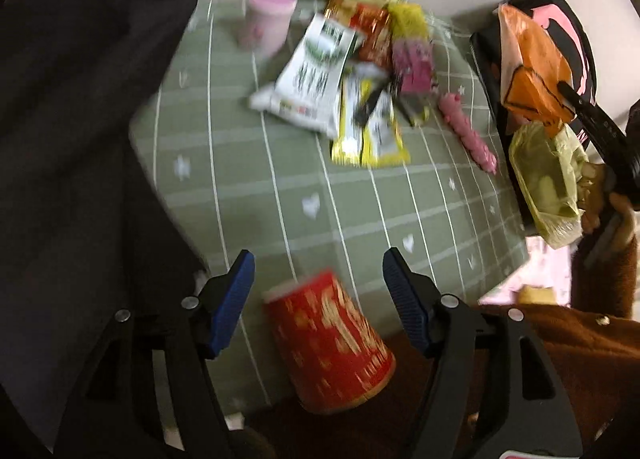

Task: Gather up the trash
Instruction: 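Lift the orange bag with the right tool while the left tool lifts the red cup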

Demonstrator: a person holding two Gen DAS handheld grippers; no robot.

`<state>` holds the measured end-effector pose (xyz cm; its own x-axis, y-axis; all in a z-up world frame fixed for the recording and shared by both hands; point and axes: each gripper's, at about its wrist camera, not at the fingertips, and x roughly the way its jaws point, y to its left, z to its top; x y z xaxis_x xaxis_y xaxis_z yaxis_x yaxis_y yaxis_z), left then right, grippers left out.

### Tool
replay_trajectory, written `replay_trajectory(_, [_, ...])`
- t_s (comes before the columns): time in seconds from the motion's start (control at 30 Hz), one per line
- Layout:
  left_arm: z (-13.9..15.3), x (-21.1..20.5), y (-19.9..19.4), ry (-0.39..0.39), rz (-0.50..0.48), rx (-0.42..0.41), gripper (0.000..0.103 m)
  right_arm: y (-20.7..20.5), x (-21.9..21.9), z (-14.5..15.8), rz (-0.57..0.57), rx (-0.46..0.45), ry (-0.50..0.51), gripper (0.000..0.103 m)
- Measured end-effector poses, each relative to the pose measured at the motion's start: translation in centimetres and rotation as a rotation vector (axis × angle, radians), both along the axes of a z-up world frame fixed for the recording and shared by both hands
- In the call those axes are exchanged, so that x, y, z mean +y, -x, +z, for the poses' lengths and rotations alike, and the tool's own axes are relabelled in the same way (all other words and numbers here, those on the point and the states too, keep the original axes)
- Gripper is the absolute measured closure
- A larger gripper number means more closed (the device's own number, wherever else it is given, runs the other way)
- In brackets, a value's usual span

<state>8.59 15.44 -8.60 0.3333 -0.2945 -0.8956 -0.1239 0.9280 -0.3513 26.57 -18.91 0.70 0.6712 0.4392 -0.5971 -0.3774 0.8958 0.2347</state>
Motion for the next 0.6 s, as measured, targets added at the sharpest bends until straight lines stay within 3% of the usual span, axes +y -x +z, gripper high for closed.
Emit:
replay_trajectory(0.13, [-2.0,-0.7,1.1,-0.053,0.01,0.098,0.04,-0.6,1.6,0.2,0.059,-0.012,0.01,0.09])
replay_trajectory(0.37, [-2.6,-1.2,1.5,-0.073,0.028,0.114,0.04,-0.1,3.3,0.3,0.115,-0.029,0.022,0.09])
replay_trajectory(0.6, [-3.3,-2.7,0.7,-0.128,-0.013,0.13,0.045,0.0,1.9,0.7,0.066,-0.028,0.024,0.09])
